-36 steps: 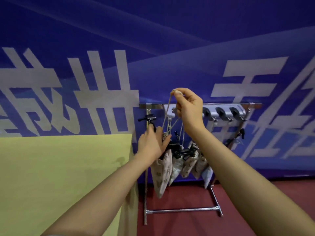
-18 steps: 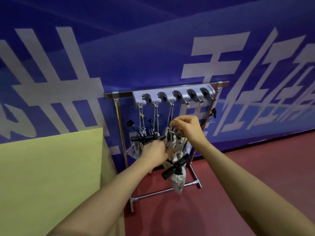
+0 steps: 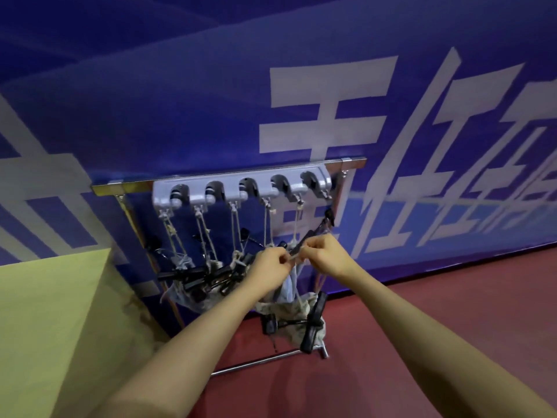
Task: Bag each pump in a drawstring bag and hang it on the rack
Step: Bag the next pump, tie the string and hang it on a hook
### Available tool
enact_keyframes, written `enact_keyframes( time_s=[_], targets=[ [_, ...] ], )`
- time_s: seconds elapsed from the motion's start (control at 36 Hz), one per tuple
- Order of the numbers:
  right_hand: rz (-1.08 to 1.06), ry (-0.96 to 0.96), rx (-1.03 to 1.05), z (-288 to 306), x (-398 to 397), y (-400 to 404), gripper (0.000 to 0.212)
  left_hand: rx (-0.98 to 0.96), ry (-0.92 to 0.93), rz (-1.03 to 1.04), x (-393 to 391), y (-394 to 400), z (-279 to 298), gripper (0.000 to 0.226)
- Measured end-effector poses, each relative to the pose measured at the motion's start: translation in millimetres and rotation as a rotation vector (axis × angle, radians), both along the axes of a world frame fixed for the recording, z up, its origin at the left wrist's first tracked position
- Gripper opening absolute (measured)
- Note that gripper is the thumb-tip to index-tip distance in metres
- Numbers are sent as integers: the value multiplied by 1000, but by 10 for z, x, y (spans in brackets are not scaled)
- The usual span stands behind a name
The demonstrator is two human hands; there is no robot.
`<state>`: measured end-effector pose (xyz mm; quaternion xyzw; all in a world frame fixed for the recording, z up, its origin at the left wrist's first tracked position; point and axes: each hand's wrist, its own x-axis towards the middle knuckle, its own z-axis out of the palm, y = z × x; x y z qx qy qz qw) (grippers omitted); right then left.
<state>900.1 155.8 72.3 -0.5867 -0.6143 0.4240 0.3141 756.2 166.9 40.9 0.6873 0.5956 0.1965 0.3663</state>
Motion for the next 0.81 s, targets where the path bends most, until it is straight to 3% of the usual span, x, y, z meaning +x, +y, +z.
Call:
enact_keyframes(
  time_s=[0.19,0.36,0.5,0.61,0.81],
  targets=[
    [-2,-23,6,-68,618,411,23,24,-166,190,655,278,-31,23],
    [-31,-133,17,-140,971,730,39,-25,-201,238,1040,539,-61,21],
    [-21,-141,10,-197,1221,891,26,-23,-197,243,1298,637,-78,16],
    [-31,-105,48,-200,1342,1000,28,55,-198,264,1419,672,-101,15],
    [13,19,114,-135,1238,1215,15,199,-198,484,1434,897,-10,10]
  ],
)
